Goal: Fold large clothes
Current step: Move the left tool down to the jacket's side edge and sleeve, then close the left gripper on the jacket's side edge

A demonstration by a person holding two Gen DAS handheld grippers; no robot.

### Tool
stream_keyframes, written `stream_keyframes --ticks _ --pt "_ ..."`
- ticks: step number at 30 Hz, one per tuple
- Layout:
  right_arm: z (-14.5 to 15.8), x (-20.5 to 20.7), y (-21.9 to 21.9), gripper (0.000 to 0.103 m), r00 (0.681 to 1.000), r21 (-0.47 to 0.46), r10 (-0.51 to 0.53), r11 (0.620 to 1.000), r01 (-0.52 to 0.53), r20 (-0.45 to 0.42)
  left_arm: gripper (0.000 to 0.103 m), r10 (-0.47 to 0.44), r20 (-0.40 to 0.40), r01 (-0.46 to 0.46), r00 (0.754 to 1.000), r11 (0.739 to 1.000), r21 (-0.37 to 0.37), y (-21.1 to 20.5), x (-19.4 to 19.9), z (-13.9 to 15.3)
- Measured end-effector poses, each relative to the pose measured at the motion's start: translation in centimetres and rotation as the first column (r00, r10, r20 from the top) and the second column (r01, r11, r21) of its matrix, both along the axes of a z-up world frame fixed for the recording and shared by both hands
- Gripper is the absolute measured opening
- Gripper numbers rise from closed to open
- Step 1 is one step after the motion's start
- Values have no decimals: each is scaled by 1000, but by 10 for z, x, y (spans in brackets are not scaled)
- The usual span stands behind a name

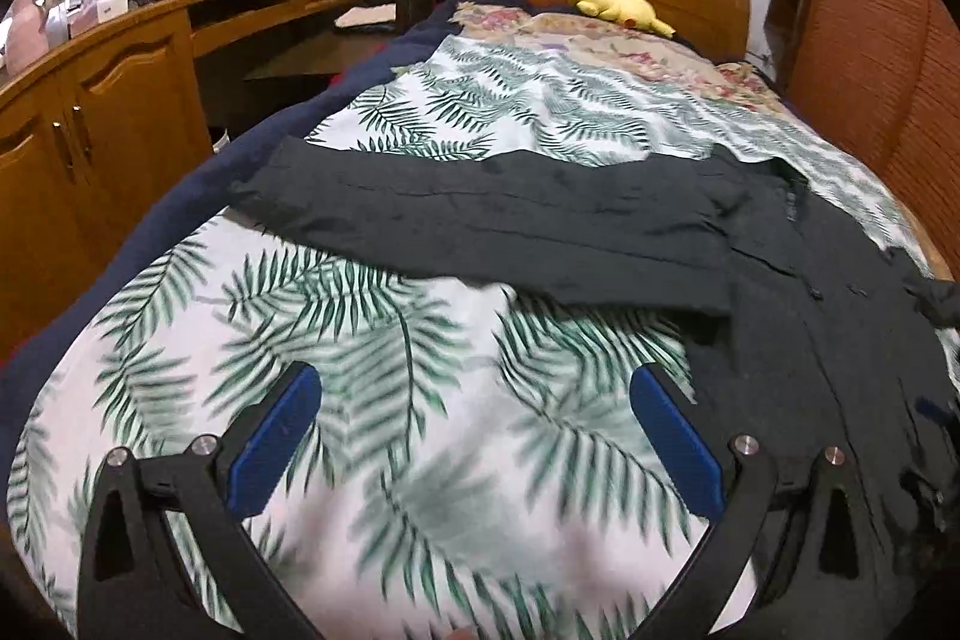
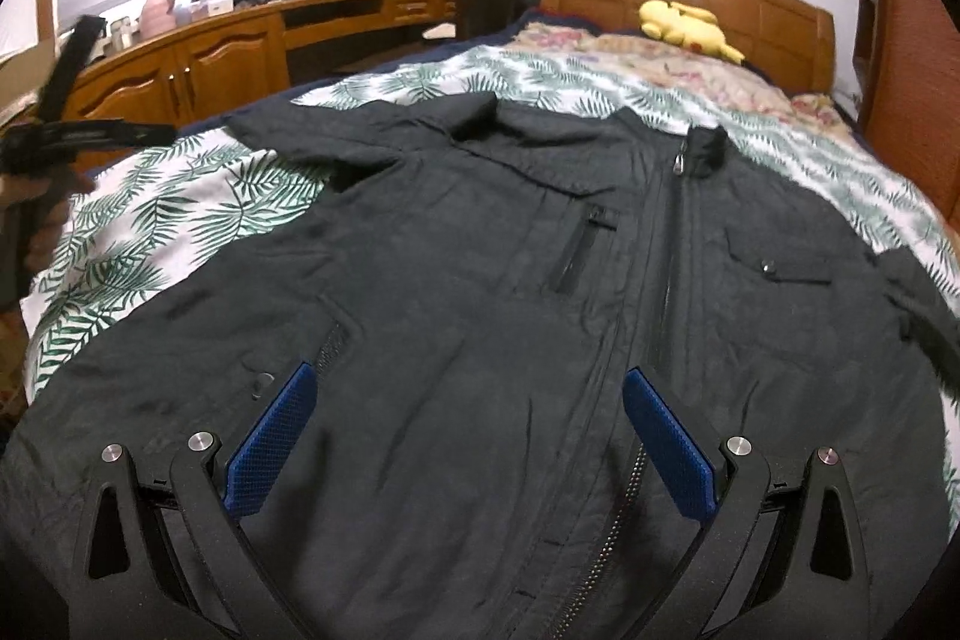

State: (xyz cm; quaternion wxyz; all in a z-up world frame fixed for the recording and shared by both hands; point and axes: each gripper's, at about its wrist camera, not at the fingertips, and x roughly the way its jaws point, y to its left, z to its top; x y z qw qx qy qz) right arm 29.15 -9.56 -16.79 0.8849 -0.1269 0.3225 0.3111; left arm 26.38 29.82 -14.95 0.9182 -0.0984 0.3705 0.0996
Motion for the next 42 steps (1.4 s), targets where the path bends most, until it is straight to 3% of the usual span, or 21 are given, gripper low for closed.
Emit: stream_keyframes --ticks 3,11,19,20,23,25,26,28,36,42 --pt "-2 3 0 103 1000 -3 -2 1000 2 -17 102 13 -18 -14 1000 1000 -26 14 25 -9" --pt "-9 5 3 103 999 -26 -5 1000 4 -33 87 63 -81 -74 995 988 -139 44 84 -35" --pt "-14 7 3 103 998 -35 -3 999 1 -60 79 119 -144 -150 982 961 -233 54 109 -57" --pt "-14 8 3 103 998 -34 -3 999 1 -62 75 123 -142 -154 982 960 -235 54 111 -57" --pt "-14 8 2 103 998 -28 -4 1000 2 -68 48 122 -147 -154 982 961 -231 53 120 -56" --pt "-14 9 2 103 998 -26 -5 1000 3 -70 15 117 -152 -151 981 961 -231 53 127 -55" --pt "-14 9 2 103 998 -26 -5 1000 3 -70 9 111 -152 -145 982 961 -237 53 128 -54" --pt "-14 9 2 103 998 -27 -5 1000 3 -68 0 103 -143 -133 984 966 -223 49 130 -46" --pt "-11 7 -1 103 998 -16 -20 1000 19 -66 0 15 -61 -19 998 998 -67 -15 123 31" --pt "6 2 -22 103 997 24 -45 999 47 -62 0 -112 -13 112 994 994 17 -87 106 86"
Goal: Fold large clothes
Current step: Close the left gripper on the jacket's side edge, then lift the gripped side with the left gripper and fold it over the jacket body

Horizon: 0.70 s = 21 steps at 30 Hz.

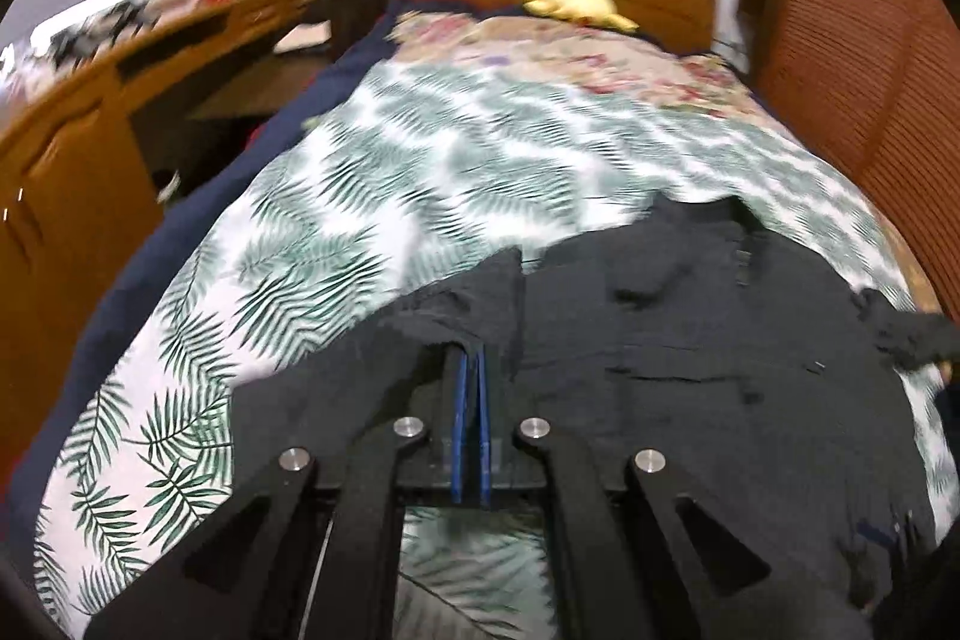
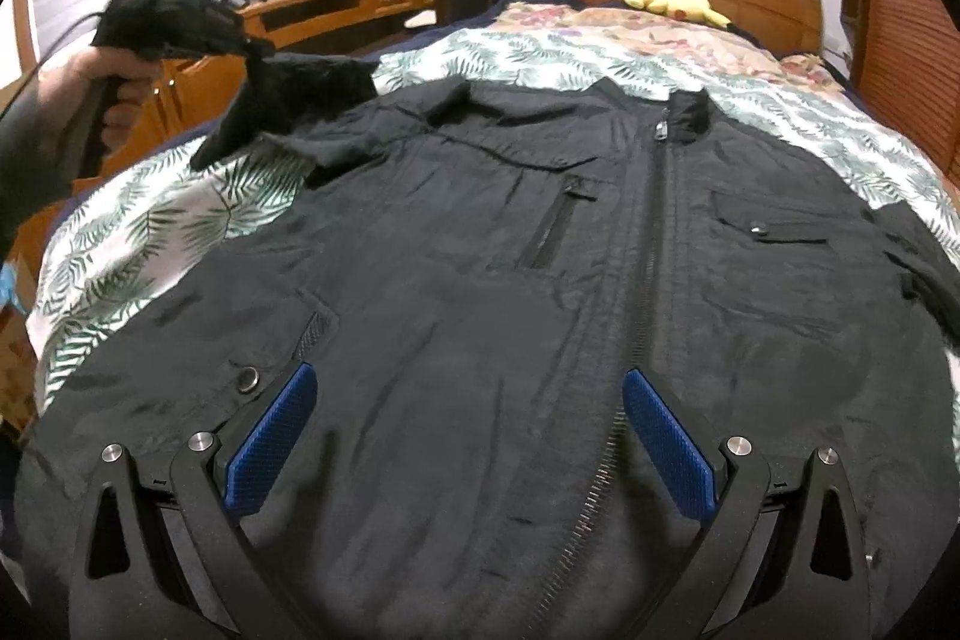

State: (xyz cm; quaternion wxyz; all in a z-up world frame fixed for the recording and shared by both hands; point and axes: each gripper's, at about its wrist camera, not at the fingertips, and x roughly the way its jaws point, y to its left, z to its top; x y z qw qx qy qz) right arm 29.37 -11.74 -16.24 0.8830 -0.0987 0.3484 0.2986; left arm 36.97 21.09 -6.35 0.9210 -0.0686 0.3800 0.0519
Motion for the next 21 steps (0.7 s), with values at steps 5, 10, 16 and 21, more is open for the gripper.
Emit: stream_keyframes --ticks 5,10,16,21 --pt "13 -7 -21 103 999 -9 -20 1000 21 32 0 -83 12 82 996 995 53 -57 -12 25" --pt "25 -9 -43 103 998 7 -50 999 50 43 0 -130 -1 130 991 987 100 -103 -29 34" --pt "39 -18 -67 103 996 30 -70 997 68 60 0 -163 -33 167 986 975 146 -141 -46 26" --pt "39 -26 -79 103 995 13 -79 997 79 64 2 -176 -48 180 983 978 105 -147 -67 15"
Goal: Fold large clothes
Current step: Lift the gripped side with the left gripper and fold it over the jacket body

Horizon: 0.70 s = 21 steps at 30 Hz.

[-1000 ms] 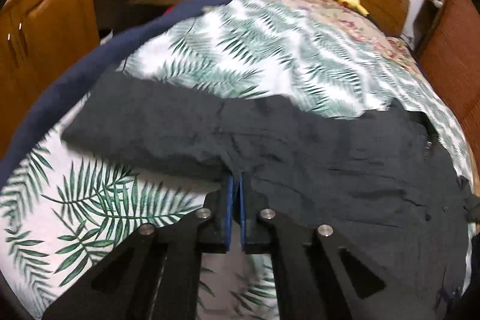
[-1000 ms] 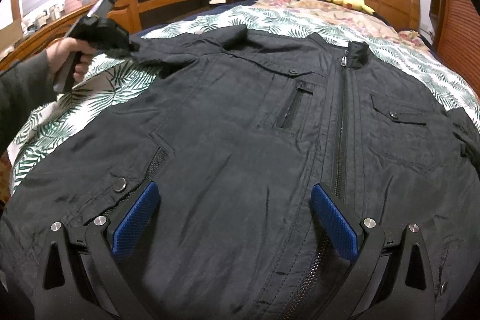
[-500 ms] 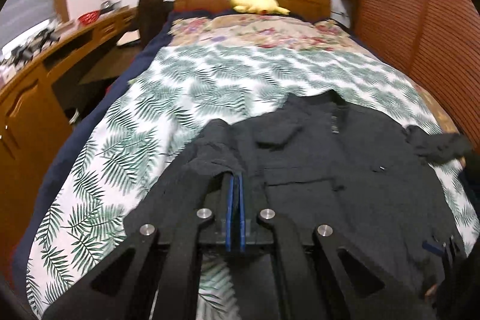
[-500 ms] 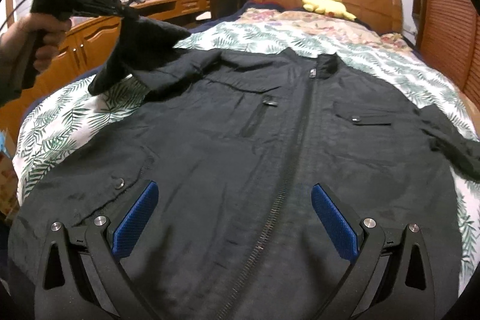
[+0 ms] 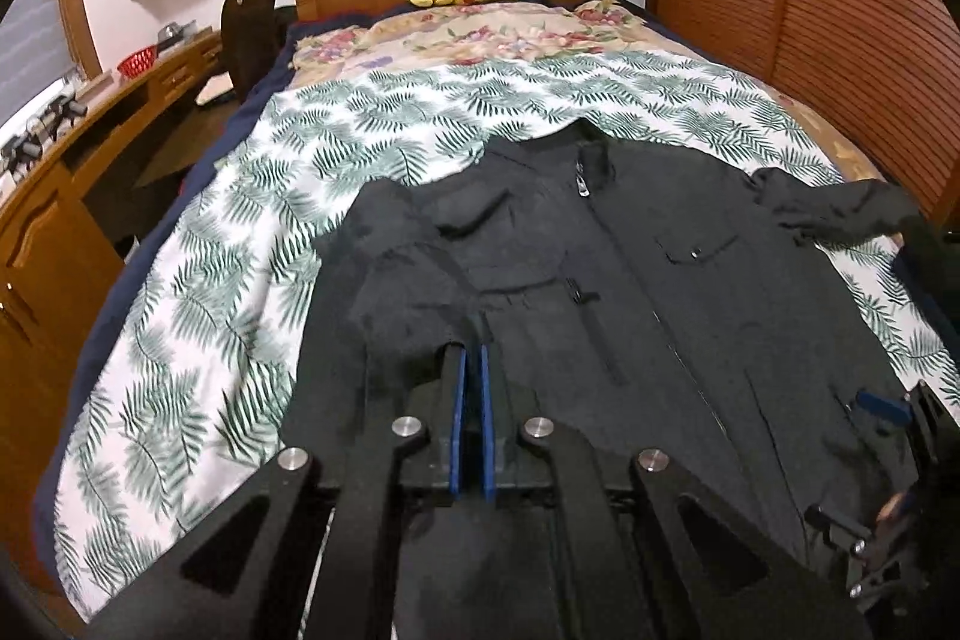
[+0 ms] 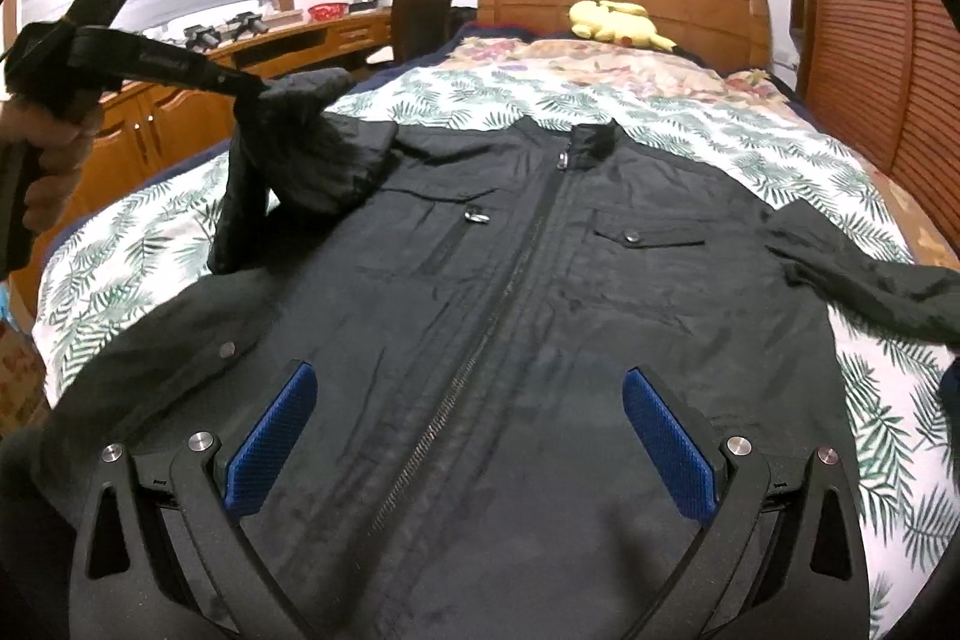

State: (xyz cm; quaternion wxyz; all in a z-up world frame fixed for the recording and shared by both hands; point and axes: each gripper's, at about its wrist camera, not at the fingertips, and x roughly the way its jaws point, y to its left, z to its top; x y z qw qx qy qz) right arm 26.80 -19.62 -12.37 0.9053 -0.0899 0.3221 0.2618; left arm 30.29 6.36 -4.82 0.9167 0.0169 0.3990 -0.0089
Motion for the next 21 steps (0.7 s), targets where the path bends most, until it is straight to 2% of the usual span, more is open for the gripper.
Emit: stream_keyframes --ticks 5,11,18,21 --pt "-2 -7 -13 103 1000 -10 -20 1000 20 3 9 3 -5 -3 1000 1000 -28 2 -27 0" --pt "2 0 -14 103 1000 11 -28 1000 28 8 27 33 2 -32 999 999 -31 15 -46 -5" --pt "-1 9 -4 103 1000 10 -5 1000 5 -1 40 69 -18 -71 997 994 -83 34 -51 -28" --pt "-1 12 3 103 1000 3 5 1000 -5 3 42 65 -42 -68 997 995 -70 36 -43 -45"
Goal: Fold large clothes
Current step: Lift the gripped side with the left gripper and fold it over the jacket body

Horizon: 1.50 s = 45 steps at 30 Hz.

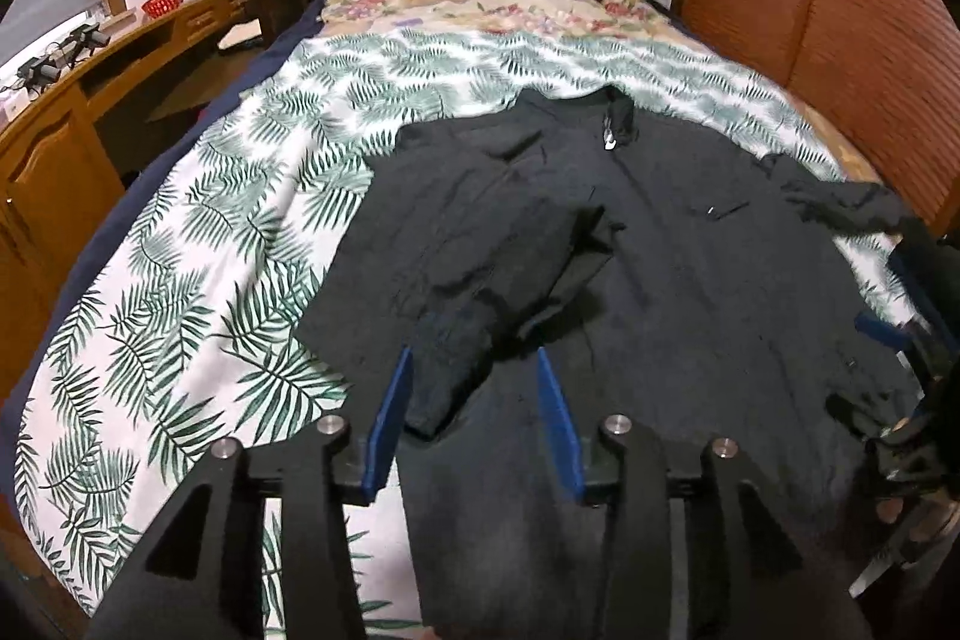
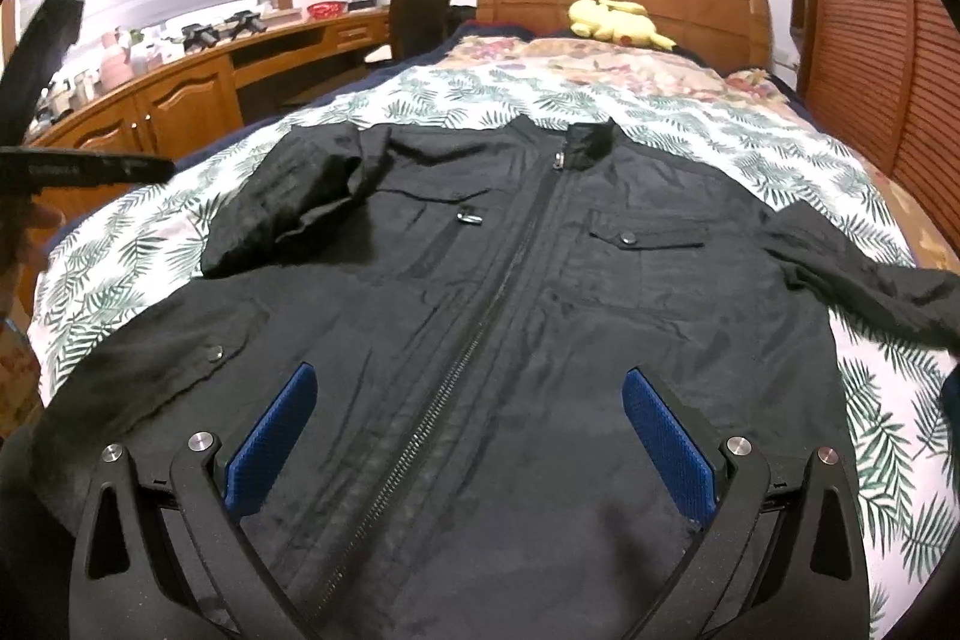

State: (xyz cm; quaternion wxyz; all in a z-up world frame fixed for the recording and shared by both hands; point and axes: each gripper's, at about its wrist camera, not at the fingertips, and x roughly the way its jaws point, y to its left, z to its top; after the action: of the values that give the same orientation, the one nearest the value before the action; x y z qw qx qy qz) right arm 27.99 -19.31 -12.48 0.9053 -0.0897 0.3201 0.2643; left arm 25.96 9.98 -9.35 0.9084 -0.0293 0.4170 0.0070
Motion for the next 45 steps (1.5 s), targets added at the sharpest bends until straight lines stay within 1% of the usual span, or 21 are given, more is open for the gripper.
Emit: stream_keyframes --ticks 8,11,19,24,27,29,30,31,33,35,37,40,45 --pt "-14 8 23 103 999 -19 23 1000 -23 -32 45 46 -65 -49 997 998 -45 26 21 -52" --pt "-19 10 31 103 999 -20 32 999 -33 -43 46 68 -82 -73 994 995 -66 34 26 -67" --pt "-27 7 50 103 997 -57 67 996 -70 -47 47 78 -139 -92 987 991 -95 42 38 -94" --pt "-26 7 53 103 997 -70 57 996 -60 -45 47 84 -163 -101 983 990 -99 42 45 -99" --pt "-25 7 52 103 998 -70 51 996 -55 -46 46 74 -159 -88 985 993 -84 38 47 -97" --pt "-25 6 51 103 998 -70 50 996 -53 -47 32 51 -146 -64 988 995 -82 37 47 -95" --pt "-26 5 50 103 998 -72 51 996 -54 -47 21 43 -140 -54 989 996 -77 35 46 -93" --pt "-26 5 49 103 998 -75 50 996 -53 -47 13 42 -136 -51 990 997 -59 33 46 -90" --pt "-26 4 47 103 998 -79 48 996 -51 -47 6 38 -119 -42 992 999 -29 29 46 -82" --pt "-24 3 42 103 998 -75 44 996 -47 -44 4 50 -81 -49 995 999 16 26 44 -68" --pt "-23 3 36 103 999 -74 36 996 -39 -40 3 57 -46 -56 997 998 25 23 43 -54" --pt "-21 1 27 103 999 -69 24 997 -27 -34 3 57 20 -58 998 997 42 14 42 -25" --pt "-16 -3 4 103 1000 -60 -4 998 2 -22 2 11 112 -17 994 998 53 -17 42 16"
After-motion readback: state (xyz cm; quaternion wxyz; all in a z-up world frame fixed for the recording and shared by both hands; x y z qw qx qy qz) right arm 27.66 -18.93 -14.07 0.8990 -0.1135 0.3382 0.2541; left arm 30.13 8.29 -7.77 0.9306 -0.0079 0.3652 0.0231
